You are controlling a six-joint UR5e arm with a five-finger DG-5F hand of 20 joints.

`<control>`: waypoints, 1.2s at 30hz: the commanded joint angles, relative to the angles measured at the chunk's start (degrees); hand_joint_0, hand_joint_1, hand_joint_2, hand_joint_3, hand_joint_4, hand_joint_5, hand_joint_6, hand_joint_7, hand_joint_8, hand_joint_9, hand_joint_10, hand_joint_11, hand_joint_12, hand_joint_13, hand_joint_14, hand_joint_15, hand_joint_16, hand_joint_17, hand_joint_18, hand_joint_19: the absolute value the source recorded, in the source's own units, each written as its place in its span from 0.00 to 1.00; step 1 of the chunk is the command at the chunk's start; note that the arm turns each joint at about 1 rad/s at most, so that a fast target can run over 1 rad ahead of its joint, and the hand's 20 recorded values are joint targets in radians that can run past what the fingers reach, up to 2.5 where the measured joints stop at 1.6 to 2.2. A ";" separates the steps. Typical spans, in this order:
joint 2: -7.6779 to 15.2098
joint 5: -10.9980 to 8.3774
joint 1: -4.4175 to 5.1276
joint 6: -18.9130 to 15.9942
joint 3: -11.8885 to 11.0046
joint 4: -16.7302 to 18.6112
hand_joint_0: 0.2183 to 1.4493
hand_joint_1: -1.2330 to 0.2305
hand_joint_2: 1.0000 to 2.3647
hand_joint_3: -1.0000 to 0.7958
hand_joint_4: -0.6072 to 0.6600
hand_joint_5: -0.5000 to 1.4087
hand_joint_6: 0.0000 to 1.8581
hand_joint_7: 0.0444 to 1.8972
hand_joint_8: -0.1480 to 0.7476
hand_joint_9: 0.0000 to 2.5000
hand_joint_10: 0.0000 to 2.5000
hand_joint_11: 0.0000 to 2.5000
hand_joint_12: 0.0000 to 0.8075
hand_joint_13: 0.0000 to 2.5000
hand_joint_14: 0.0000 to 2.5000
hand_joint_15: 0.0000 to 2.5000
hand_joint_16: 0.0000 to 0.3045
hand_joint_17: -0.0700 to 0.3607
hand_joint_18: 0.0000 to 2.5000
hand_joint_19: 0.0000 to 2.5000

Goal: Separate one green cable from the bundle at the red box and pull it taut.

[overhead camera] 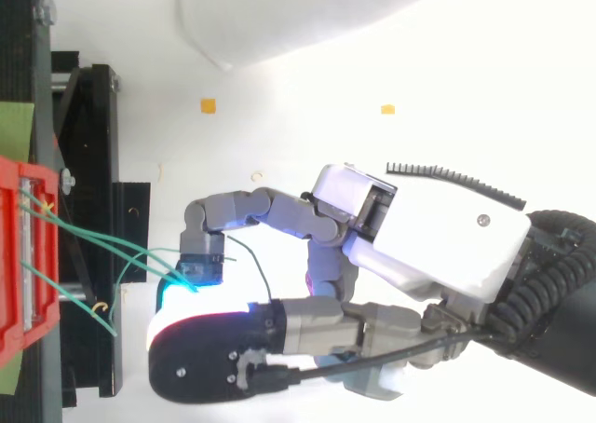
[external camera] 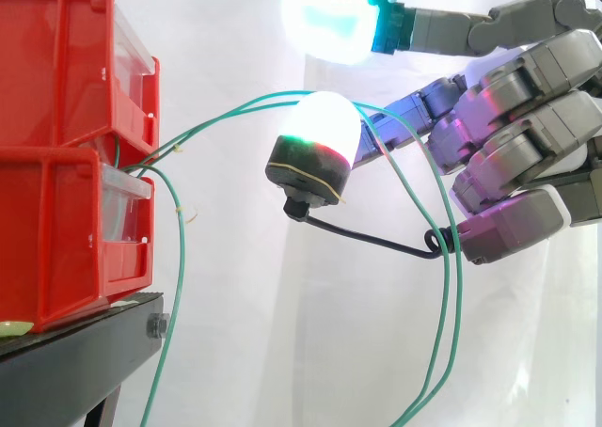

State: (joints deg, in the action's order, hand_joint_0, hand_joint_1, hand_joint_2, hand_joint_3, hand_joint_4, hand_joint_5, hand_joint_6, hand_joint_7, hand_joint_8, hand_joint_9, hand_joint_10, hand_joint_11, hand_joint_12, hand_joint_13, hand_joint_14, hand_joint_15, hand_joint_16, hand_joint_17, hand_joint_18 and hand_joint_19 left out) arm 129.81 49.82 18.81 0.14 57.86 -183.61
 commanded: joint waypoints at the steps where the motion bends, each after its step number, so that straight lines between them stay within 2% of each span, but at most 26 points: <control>1: 0.00 -0.08 0.00 0.12 -0.03 0.01 0.28 0.57 0.01 0.37 0.62 0.31 0.29 0.73 0.43 0.84 0.02 0.51 0.48 0.76 0.00 0.70 0.28 0.60 0.76 0.35; 16: 0.00 -0.08 0.00 0.12 0.06 0.01 0.36 0.47 0.02 0.43 0.66 0.31 0.29 0.72 0.43 0.84 0.02 0.53 0.48 0.76 0.00 0.70 0.26 0.58 0.76 0.35; 24: 0.00 0.01 0.00 -0.14 0.06 0.01 0.36 0.46 0.02 0.45 0.64 0.31 0.29 0.73 0.44 0.84 0.02 0.53 0.48 0.76 0.00 0.71 0.26 0.58 0.76 0.35; 27: 0.00 0.10 0.00 -0.23 -0.03 0.01 0.34 0.44 0.02 0.45 0.62 0.31 0.30 0.72 0.45 0.83 0.02 0.54 0.48 0.75 0.00 0.71 0.27 0.59 0.75 0.35; 28: 0.00 0.10 0.00 -0.23 -0.03 0.01 0.32 0.40 0.02 0.45 0.64 0.30 0.30 0.71 0.45 0.82 0.02 0.53 0.49 0.75 0.00 0.71 0.27 0.59 0.75 0.35; 31: 0.00 0.10 0.00 -0.23 -0.03 0.01 0.25 0.37 0.01 0.37 0.65 0.30 0.31 0.71 0.47 0.83 0.02 0.53 0.52 0.75 0.00 0.70 0.28 0.61 0.75 0.34; 32: 0.00 0.10 0.00 -0.23 -0.03 -0.08 0.24 0.37 0.01 0.32 0.66 0.30 0.30 0.71 0.48 0.83 0.02 0.53 0.53 0.75 0.00 0.70 0.29 0.62 0.76 0.34; 36: 0.00 0.10 0.00 -0.23 0.06 0.01 0.22 0.40 0.00 0.28 0.66 0.30 0.30 0.72 0.48 0.83 0.02 0.52 0.54 0.75 0.00 0.69 0.30 0.63 0.76 0.33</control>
State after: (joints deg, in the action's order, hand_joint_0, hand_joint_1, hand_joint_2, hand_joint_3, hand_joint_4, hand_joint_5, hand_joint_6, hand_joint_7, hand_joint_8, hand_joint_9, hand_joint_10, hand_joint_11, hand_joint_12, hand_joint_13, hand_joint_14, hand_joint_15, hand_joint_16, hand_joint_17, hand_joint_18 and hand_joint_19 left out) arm 129.81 49.92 18.81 -0.09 57.87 -183.62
